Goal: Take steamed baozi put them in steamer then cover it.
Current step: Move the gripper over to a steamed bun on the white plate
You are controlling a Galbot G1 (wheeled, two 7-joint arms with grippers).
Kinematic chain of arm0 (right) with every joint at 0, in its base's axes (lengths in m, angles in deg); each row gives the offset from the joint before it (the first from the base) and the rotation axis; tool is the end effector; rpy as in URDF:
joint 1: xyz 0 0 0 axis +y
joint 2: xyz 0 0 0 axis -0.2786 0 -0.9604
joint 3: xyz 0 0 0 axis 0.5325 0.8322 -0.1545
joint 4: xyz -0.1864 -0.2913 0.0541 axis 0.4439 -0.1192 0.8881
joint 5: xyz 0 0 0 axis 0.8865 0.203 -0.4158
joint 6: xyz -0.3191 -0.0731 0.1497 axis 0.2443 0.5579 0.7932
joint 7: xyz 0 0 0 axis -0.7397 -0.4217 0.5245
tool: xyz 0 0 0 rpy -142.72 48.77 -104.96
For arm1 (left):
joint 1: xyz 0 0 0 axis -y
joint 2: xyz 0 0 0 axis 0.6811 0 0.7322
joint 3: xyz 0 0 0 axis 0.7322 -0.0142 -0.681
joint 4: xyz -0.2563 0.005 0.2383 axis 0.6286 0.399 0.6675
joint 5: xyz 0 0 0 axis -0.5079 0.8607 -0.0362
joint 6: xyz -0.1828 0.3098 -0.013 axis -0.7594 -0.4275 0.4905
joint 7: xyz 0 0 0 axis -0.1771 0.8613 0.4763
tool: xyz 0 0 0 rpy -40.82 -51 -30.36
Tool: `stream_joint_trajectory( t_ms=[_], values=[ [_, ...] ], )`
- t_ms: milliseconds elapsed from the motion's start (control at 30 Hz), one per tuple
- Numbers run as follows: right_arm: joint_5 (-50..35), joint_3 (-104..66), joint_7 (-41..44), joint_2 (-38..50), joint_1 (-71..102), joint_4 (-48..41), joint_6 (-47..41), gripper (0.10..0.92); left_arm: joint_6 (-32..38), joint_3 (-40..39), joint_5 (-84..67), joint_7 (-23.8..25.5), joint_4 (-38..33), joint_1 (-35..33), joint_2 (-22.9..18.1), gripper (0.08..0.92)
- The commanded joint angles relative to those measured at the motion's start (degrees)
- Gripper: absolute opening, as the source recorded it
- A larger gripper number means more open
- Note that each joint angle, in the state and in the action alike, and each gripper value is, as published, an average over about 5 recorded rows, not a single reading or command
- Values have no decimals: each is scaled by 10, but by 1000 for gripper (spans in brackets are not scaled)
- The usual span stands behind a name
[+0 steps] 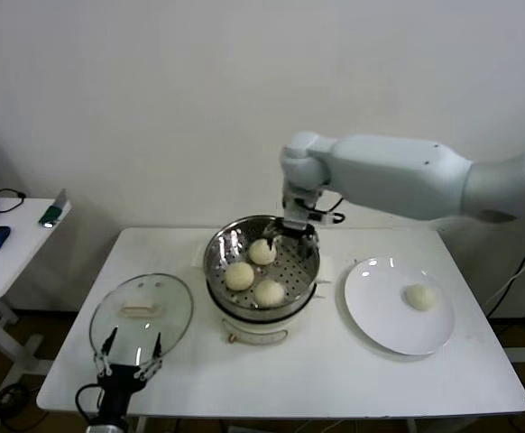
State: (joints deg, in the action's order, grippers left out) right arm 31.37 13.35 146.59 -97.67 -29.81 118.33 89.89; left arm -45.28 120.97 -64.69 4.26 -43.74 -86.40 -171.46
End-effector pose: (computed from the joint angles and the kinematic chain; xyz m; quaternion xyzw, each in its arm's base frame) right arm 0.5642 0.0798 -0.0172 0.6455 -0.2400 0.7143 0.1244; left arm 0.1257 0.0710 -0.3662 0.0160 -0.9869 -0.1493 0.0596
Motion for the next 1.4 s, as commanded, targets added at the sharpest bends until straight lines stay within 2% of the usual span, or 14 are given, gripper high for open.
stream_joint_trajectory(
  t_ms=[33, 133, 233, 467, 633, 900, 1400],
  values=[
    [-161, 69, -66, 151, -56, 13, -259, 823, -1, -2, 2, 0, -2, -1, 1, 823],
    [-161, 70, -66, 195, -36, 11, -296, 823, -1, -3, 4, 0, -4, -4, 1, 823],
    [-127, 59, -60, 235, 1, 5, -303, 823, 0, -2, 5, 0, -6, -7, 0, 823],
    [-8, -23, -19, 293, 137, -39, -279, 823, 1, 1, 7, 0, -7, -13, -2, 823],
    [63, -143, 0, 311, 261, -87, -253, 823, 0, 3, 8, 0, -7, -15, -3, 823],
    [109, -270, -2, 286, 377, -171, -227, 823, -1, 3, 13, 0, -5, -17, -4, 823],
    [165, -324, -3, 195, 400, -280, -185, 823, 1, 7, 14, -1, 7, -19, -6, 823]
  ],
)
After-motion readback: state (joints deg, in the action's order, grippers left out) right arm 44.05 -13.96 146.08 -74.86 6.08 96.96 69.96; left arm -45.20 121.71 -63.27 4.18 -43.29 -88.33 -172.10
